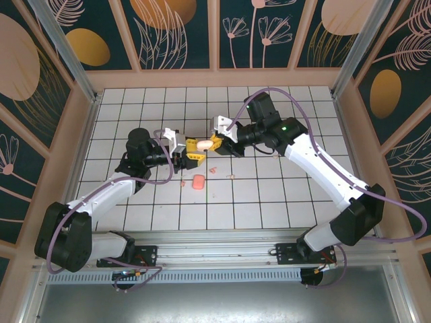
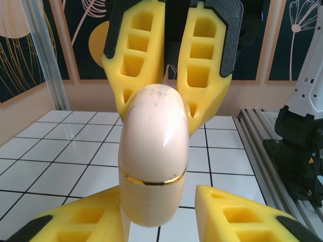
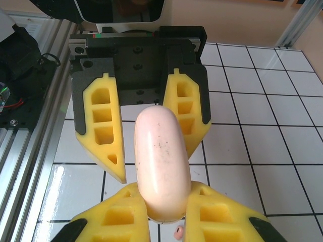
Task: Insert the wireless bluetooth earbuds into the charging case
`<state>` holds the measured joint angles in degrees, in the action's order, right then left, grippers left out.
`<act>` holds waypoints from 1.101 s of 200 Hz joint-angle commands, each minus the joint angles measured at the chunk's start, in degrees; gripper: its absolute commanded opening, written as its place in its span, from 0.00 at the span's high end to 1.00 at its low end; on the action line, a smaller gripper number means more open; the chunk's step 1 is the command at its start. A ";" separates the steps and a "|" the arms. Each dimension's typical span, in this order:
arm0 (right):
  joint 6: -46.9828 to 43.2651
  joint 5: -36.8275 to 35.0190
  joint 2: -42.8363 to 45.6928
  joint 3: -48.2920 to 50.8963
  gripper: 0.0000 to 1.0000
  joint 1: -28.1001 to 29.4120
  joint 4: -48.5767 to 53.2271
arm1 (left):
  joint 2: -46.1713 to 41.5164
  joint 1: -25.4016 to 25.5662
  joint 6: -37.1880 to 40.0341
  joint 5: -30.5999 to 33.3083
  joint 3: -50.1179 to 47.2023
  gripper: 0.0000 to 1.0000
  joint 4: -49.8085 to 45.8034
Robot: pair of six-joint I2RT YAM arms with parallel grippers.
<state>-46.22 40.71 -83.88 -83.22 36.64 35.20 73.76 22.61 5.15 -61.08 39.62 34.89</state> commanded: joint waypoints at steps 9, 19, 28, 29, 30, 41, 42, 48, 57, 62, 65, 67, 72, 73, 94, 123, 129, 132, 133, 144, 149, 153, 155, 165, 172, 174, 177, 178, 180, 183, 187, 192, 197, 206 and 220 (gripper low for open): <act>0.07 1.31 -0.63 -0.37 0.88 0.36 0.08 | -0.81 0.36 -0.57 -1.33 1.32 0.62 1.88; 0.13 1.39 -0.66 -0.28 0.88 0.36 0.05 | -0.81 0.33 -0.83 -1.32 1.30 0.62 2.15; 0.16 1.47 -0.66 -0.32 0.88 0.36 0.04 | -0.85 0.33 -0.99 -1.26 1.34 0.62 2.32; 0.16 1.52 -0.67 -0.34 0.88 0.36 0.00 | -0.87 0.28 -1.00 -1.25 1.34 0.62 2.35; 0.21 1.54 -0.67 -0.27 0.88 0.36 -0.02 | -0.84 0.31 -1.01 -1.24 1.34 0.62 2.36; 0.34 1.65 -0.65 -0.19 0.88 0.36 0.01 | -0.94 0.33 -1.26 -1.15 1.34 0.62 2.61; 0.34 1.70 -0.66 -0.14 0.88 0.36 -0.02 | -0.96 0.33 -1.31 -1.15 1.34 0.61 2.62; 0.37 1.81 -0.63 -0.16 0.88 0.36 0.05 | -1.00 0.33 -1.38 -1.11 1.31 0.60 2.79; 0.36 1.98 -0.76 -0.05 0.88 0.34 0.20 | -1.05 0.33 -1.59 -1.12 1.30 0.60 3.02; 0.42 2.00 -0.79 -0.06 0.88 0.36 0.23 | -1.07 0.32 -1.72 -1.07 1.33 0.60 3.14; 0.43 2.05 -0.81 -0.02 0.88 0.36 0.28 | -1.14 0.33 -1.83 -1.06 1.34 0.60 3.23; 0.49 2.02 -0.84 -0.04 0.88 0.36 0.26 | -1.09 0.33 -1.88 -1.06 1.38 0.60 3.29; 0.51 2.09 -0.85 -0.06 0.88 0.36 0.21 | -1.12 0.33 -1.99 -1.05 1.27 0.60 3.39; 0.51 2.09 -0.85 0.01 0.88 0.36 0.21 | -1.09 0.28 -2.07 -1.05 1.26 0.60 3.45; 0.59 2.27 -0.76 0.16 0.88 0.36 0.10 | -1.12 0.33 -2.55 -0.91 1.25 0.60 3.99; 0.95 2.45 -0.68 0.47 0.87 0.34 -0.16 | -1.12 0.33 -2.85 -0.64 1.29 0.62 4.28; 0.95 2.45 -0.66 0.51 0.87 0.36 -0.33 | -1.08 0.33 -2.82 -0.62 1.26 0.63 4.35; 0.95 2.45 -0.57 0.59 0.87 0.36 -0.39 | -1.07 0.33 -2.88 -0.62 1.27 0.64 4.38; 0.95 2.45 -0.58 0.55 0.87 0.36 -0.44 | -1.12 0.33 -2.91 -0.62 1.30 0.64 4.38; 1.04 2.53 -0.58 0.75 0.87 0.36 -0.65 | -1.07 0.33 -3.09 -0.63 1.33 0.66 4.55; 1.04 2.53 -0.56 0.78 0.87 0.34 -0.58 | -1.11 0.32 -3.19 -0.69 1.35 0.66 4.61; 1.10 2.53 -0.53 0.84 0.88 0.36 -0.64 | -1.11 0.28 -3.28 -0.62 1.34 0.65 4.65; 1.12 2.49 -0.53 0.86 0.87 0.36 -0.61 | -1.12 0.32 -3.25 -0.62 1.34 0.65 4.63; 1.13 2.45 -0.55 0.90 0.87 0.36 -0.57 | -1.16 0.32 -3.22 -0.62 1.34 0.66 4.74; 1.13 2.36 -0.55 0.99 0.88 0.34 -0.63 | -1.26 0.33 -3.34 -0.62 1.34 0.69 4.74; 1.13 2.36 -0.51 1.03 0.87 0.35 -0.72 | -1.25 0.28 -3.36 -0.60 1.34 0.70 4.68; 1.13 2.36 -0.53 1.02 0.87 0.36 -0.74 | -1.25 0.32 -3.33 -0.68 1.35 0.71 4.68; 1.13 2.36 -0.52 0.99 0.87 0.36 -0.75 | -1.25 0.33 -3.32 -0.70 1.35 0.71 4.67; 1.19 2.36 -0.55 1.03 0.87 0.31 -0.73 | -1.25 0.33 -3.31 -0.70 1.34 0.71 4.66; 1.21 2.36 -0.54 1.12 0.87 0.35 -0.82 | -1.25 0.33 -3.35 -0.71 1.34 0.72 4.61; 1.22 2.36 -0.58 1.12 0.87 0.36 -0.87 | -1.25 0.33 -3.32 -0.69 1.34 0.74 4.65; 1.30 2.43 -0.54 1.13 0.87 0.36 -0.95 | -1.25 0.33 -3.31 -0.71 1.34 0.76 4.66; 1.25 2.45 -0.52 1.12 0.87 0.35 -0.98 | -1.25 0.33 -3.24 -0.71 1.34 0.77 4.65; 1.44 2.45 -0.52 1.12 0.87 0.36 -0.96 | -1.25 0.27 -3.25 -0.84 1.32 0.78 4.65; 1.84 2.27 -0.49 1.13 0.83 0.36 -1.31 | -1.33 0.33 -2.91 -0.80 1.34 0.80 4.28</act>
<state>-45.71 42.04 -84.18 -82.72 36.64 35.07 73.73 22.52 2.15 -60.88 39.66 37.28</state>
